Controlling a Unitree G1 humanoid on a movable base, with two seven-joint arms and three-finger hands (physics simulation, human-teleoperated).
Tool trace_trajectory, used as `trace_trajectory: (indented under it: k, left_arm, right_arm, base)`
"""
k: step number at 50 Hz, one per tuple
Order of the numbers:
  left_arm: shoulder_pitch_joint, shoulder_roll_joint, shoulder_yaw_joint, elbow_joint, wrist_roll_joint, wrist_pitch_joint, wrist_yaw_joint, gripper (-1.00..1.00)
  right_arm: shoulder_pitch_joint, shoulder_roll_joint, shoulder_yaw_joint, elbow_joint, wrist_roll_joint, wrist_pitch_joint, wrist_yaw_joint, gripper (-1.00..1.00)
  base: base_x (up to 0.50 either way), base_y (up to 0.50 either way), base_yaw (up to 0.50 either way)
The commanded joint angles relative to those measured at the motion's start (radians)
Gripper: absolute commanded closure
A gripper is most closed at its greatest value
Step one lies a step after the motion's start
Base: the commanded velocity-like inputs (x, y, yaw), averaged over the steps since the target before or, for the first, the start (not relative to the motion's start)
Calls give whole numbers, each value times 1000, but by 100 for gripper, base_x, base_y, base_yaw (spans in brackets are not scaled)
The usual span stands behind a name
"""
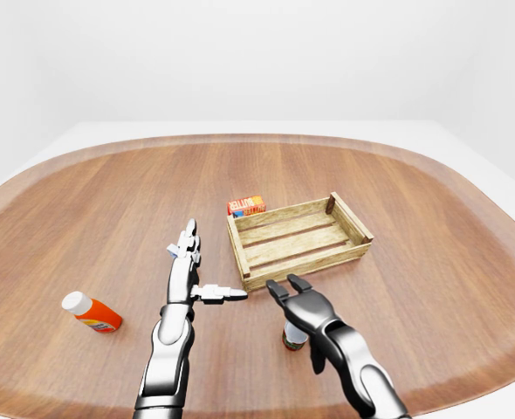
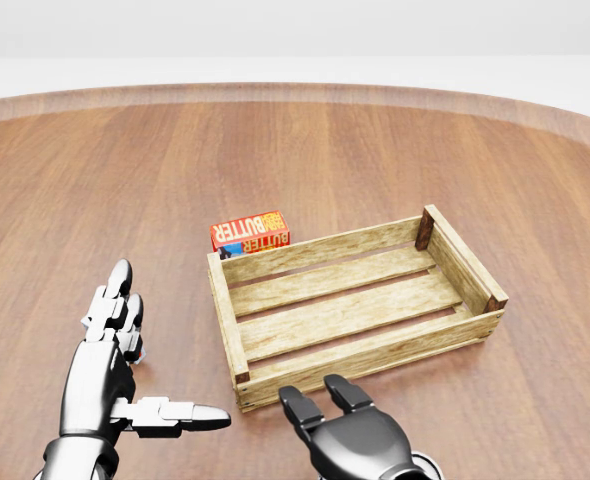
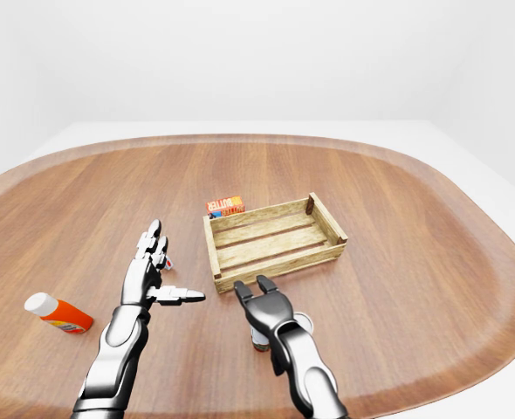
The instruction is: Pick up the tomato sauce, and put it in the wooden tray.
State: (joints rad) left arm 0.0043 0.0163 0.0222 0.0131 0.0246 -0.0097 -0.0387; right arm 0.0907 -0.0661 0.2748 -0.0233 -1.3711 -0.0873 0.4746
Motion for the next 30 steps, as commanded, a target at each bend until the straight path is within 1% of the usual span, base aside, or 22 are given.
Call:
trace_trajectory:
  k: [1, 8, 20, 27, 30]
  left_arm:
    - [0, 0, 0, 1, 0, -1, 0, -100]
    - [-1, 1, 1, 3, -1, -2, 0, -100]
    - [0, 0, 0, 2, 1, -3, 1, -100]
    - [0, 0, 0, 2, 1, -3, 0, -100]
    - [0, 0, 0, 2, 0, -3, -1, -100]
  right_arm:
    - [6, 13, 33, -31, 12, 0, 24, -100]
    - [4, 14, 44, -23, 15, 0, 20, -100]
    - [14, 1, 38, -5, 11, 0, 22, -100]
    - [15, -10, 28, 14, -12, 0, 48, -100]
    - [14, -3, 30, 8, -17, 0, 58, -100]
  base:
    - [0, 0, 0]
    - [0, 0, 0]
    - [0, 0, 0]
    - [0, 0, 0]
    - [0, 0, 0]
